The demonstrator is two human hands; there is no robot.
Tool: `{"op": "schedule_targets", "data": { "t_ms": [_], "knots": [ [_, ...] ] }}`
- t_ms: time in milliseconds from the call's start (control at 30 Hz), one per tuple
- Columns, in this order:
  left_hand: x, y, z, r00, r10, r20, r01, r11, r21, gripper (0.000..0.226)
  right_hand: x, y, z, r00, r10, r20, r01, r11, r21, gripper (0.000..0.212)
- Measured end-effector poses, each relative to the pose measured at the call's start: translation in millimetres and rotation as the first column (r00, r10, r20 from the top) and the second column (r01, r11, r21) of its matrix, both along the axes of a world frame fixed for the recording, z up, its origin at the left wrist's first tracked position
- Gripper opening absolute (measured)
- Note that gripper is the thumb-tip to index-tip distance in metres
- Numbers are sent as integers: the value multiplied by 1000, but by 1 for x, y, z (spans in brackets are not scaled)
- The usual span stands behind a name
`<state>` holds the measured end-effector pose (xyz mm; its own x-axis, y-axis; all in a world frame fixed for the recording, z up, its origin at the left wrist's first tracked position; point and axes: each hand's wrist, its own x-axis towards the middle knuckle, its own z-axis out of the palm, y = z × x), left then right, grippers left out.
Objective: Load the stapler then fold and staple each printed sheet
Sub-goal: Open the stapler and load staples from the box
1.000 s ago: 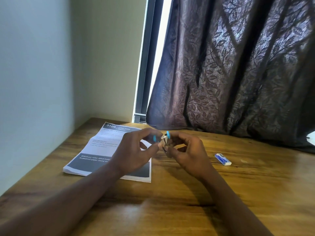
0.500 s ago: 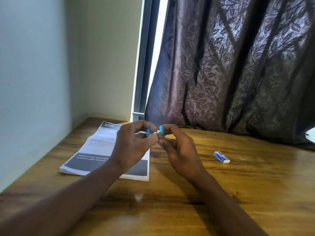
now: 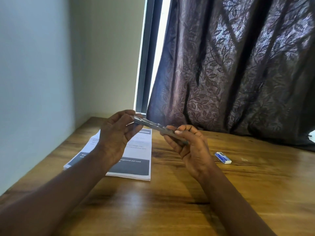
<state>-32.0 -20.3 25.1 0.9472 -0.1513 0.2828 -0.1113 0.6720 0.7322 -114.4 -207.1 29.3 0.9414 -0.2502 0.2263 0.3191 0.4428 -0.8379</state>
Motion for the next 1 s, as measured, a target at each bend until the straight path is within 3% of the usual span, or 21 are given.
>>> {"op": "schedule_targets", "data": {
  "t_ms": [133, 233, 367, 567, 733, 1000],
  "knots": [
    [3, 4, 0, 997, -27, -73, 24, 999, -35, 12, -4, 1, 3, 989, 104, -106, -111, 992, -63, 19],
    [1, 3, -4, 998, -53, -26, 55, 995, 82, 19, -9, 4, 6, 965, 167, -204, -205, 962, -183, 21],
    [-5, -3, -6, 990, -118, 74, 94, 958, 272, 22, -10, 10, 1, 929, 187, -321, -323, 832, -451, 34],
    [-10, -10, -7, 975, -144, 167, 59, 900, 432, 22, -7, 19, -6, 953, 14, -302, -175, 840, -513, 45],
    [-12, -11, -6, 958, -141, 250, -4, 864, 504, 21, -9, 21, -6, 937, -68, -342, -129, 843, -523, 40],
    [-19, -16, -15, 947, -145, 285, -32, 844, 535, 23, -12, 21, -5, 892, -7, -452, -221, 865, -451, 47]
  ]
}}
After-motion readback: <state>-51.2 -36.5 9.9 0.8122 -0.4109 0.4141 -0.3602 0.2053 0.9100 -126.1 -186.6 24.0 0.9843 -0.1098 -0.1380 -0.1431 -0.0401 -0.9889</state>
